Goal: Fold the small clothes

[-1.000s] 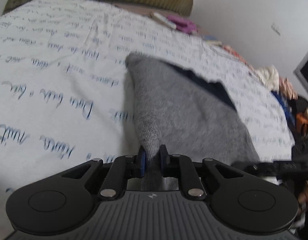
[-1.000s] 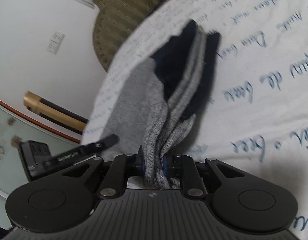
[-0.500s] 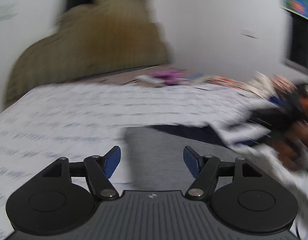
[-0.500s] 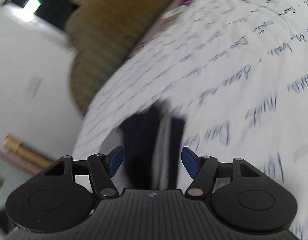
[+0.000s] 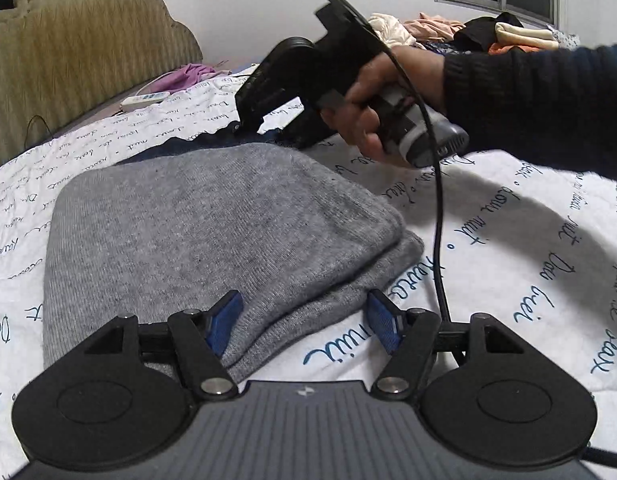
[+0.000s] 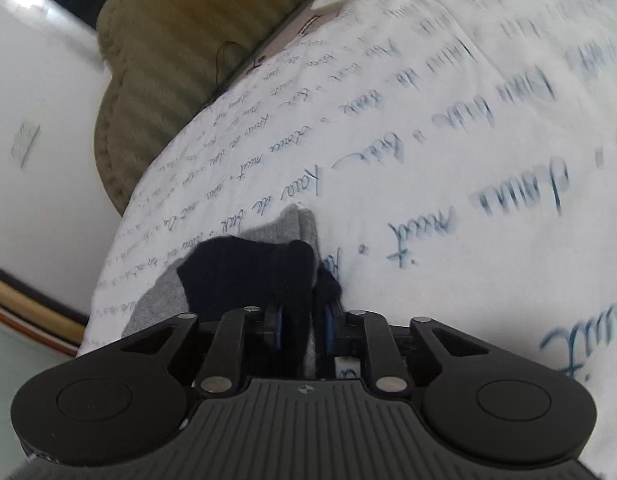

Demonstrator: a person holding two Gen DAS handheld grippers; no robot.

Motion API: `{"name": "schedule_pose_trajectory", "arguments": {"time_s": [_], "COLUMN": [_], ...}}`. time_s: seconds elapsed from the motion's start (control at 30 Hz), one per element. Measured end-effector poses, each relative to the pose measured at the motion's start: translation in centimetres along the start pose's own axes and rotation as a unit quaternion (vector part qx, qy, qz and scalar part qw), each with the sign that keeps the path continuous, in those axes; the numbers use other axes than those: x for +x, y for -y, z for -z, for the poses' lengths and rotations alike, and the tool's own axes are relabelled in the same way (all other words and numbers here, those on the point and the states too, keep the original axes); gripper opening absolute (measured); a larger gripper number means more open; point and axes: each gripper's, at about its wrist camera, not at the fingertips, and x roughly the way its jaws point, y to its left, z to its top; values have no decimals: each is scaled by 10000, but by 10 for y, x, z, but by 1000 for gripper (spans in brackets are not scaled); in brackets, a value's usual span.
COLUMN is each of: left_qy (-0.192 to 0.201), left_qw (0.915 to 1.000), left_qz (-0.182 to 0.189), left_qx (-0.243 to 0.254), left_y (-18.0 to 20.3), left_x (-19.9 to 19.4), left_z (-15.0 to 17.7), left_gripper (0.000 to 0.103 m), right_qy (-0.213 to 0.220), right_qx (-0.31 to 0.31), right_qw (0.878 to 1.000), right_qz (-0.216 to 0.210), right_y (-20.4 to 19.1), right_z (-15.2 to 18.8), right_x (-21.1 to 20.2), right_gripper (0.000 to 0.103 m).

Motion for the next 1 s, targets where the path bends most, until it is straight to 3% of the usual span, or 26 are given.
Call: {"name": "schedule_pose_trajectory", "arguments": {"time_s": [0.07, 0.1, 0.17, 0.23, 0.3, 0.37, 0.43, 0.5, 0.53, 0.57, 0.73, 0.8, 0.9, 0.93, 1.0], "left_qy": [116, 244, 637, 936, 867, 717, 535, 314, 105, -38, -155, -14, 330, 552, 834], "left_qw": [9999, 9996, 9973, 9945, 9942, 9938, 9952, 9969, 9971, 9968, 9959, 9959, 9960, 9955, 9923], "left_qz": [1, 60, 135, -67, -329, -550, -529, -322, -204, -153, -48, -71, -343, -470, -909], "left_qx": [-54, -158, -336, -459, -551, -654, -624, -644, -729, -779, -886, -901, -753, -615, -138], "left_y": [4, 3, -1, -12, -29, -45, -50, -52, -56, -57, -68, -68, -58, -54, -43], "left_x": [-7, -20, -46, -67, -72, -67, -57, -46, -41, -37, -41, -41, -64, -76, -92], "left_z": [-4, -3, -5, -6, -6, -2, 0, 4, 7, 10, 15, 20, 19, 19, 25], "left_gripper": [68, 68, 69, 69, 69, 69, 69, 69, 68, 67, 59, 59, 59, 62, 80], "right_qy": [100, 120, 188, 371, 215, 40, -146, -301, -405, -570, -596, -609, -551, -482, -234], "right_qx": [82, 85, 143, 38, -35, -287, -414, -542, -620, -639, -824, -832, -522, -455, -397], "right_qw": [9998, 9998, 9997, 9989, 9975, 9967, 9961, 9957, 9957, 9953, 9933, 9942, 9960, 9962, 9959], "right_qz": [-129, -107, -25, -269, -668, -763, -769, -681, -553, -462, -557, -312, -481, -564, -778], "right_y": [2, 0, -7, -17, -24, -33, -36, -40, -40, -40, -40, -31, -24, -28, -33], "right_z": [5, 7, 9, 17, 32, 53, 72, 84, 90, 95, 112, 113, 114, 114, 117], "right_x": [-5, -9, -27, -52, -71, -85, -85, -77, -71, -63, -74, -70, -74, -81, -100], "right_gripper": [31, 42, 43, 43, 43, 43, 42, 36, 17, 9, 9, 9, 21, 32, 46]}}
